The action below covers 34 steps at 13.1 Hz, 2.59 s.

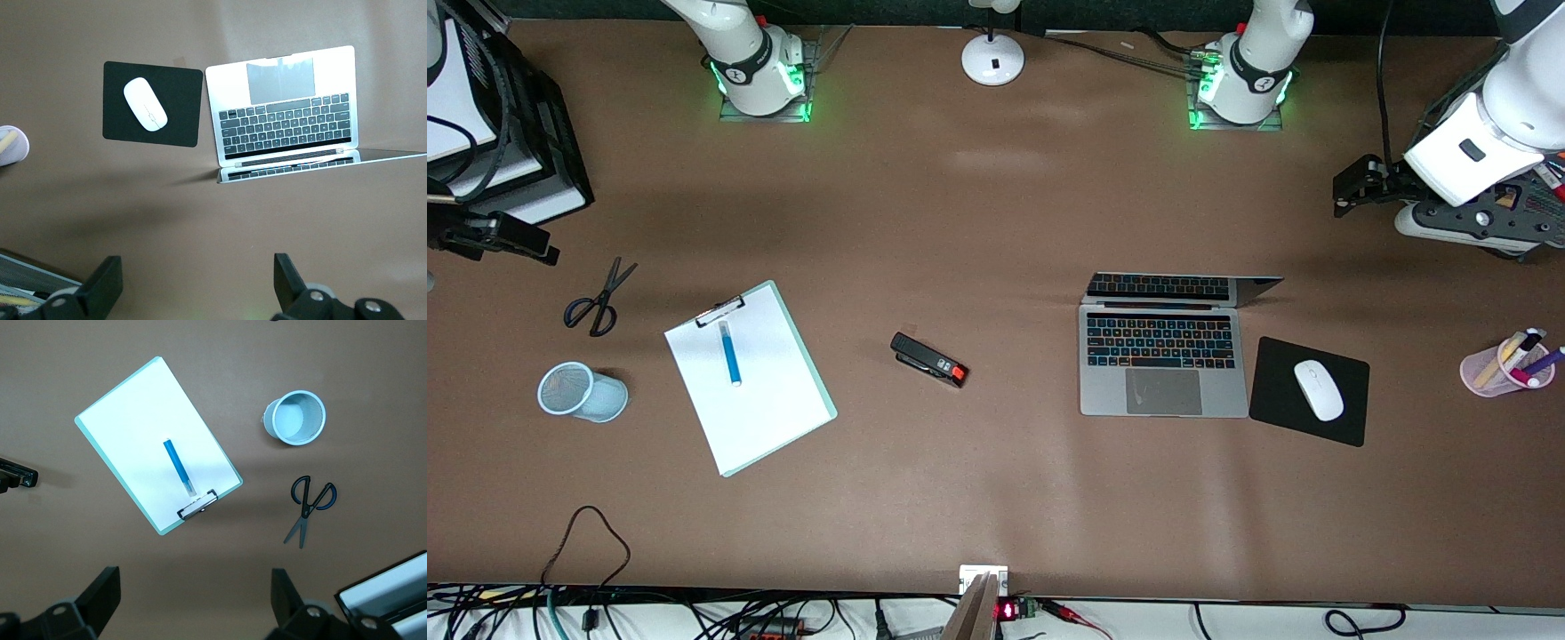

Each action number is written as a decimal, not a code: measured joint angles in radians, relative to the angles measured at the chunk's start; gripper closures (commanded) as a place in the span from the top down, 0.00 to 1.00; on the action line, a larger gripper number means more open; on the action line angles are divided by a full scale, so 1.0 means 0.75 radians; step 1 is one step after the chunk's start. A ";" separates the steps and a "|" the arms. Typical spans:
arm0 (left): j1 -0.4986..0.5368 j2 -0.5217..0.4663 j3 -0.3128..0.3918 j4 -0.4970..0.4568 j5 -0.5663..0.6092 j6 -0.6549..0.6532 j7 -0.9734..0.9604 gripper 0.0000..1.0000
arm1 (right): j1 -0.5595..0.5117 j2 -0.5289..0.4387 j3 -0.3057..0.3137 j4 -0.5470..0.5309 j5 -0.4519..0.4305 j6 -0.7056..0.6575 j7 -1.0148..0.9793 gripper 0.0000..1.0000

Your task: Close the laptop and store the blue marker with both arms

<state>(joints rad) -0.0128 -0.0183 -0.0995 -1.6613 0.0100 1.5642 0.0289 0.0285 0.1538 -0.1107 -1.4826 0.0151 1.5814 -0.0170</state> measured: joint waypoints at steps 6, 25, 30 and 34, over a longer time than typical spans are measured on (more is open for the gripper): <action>0.000 0.000 0.000 0.000 0.000 0.000 0.000 1.00 | 0.005 0.086 0.025 -0.012 -0.009 0.105 -0.001 1.00; -0.001 0.105 -0.025 0.076 -0.093 -0.143 0.000 0.00 | 0.127 0.723 0.033 -0.059 -0.020 0.741 -0.311 1.00; -0.002 0.109 -0.046 0.020 -0.340 -0.250 -0.030 0.00 | 0.141 0.728 0.034 -0.146 -0.020 0.821 -0.311 0.86; -0.004 0.120 -0.185 -0.056 -0.301 -0.187 -0.333 0.00 | 0.142 0.728 0.034 -0.153 -0.020 0.821 -0.322 0.74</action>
<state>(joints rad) -0.0155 0.0720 -0.2382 -1.7030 -0.2156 1.4242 -0.2207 0.1350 0.6995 -0.0850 -1.5971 0.0002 2.1970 -0.2583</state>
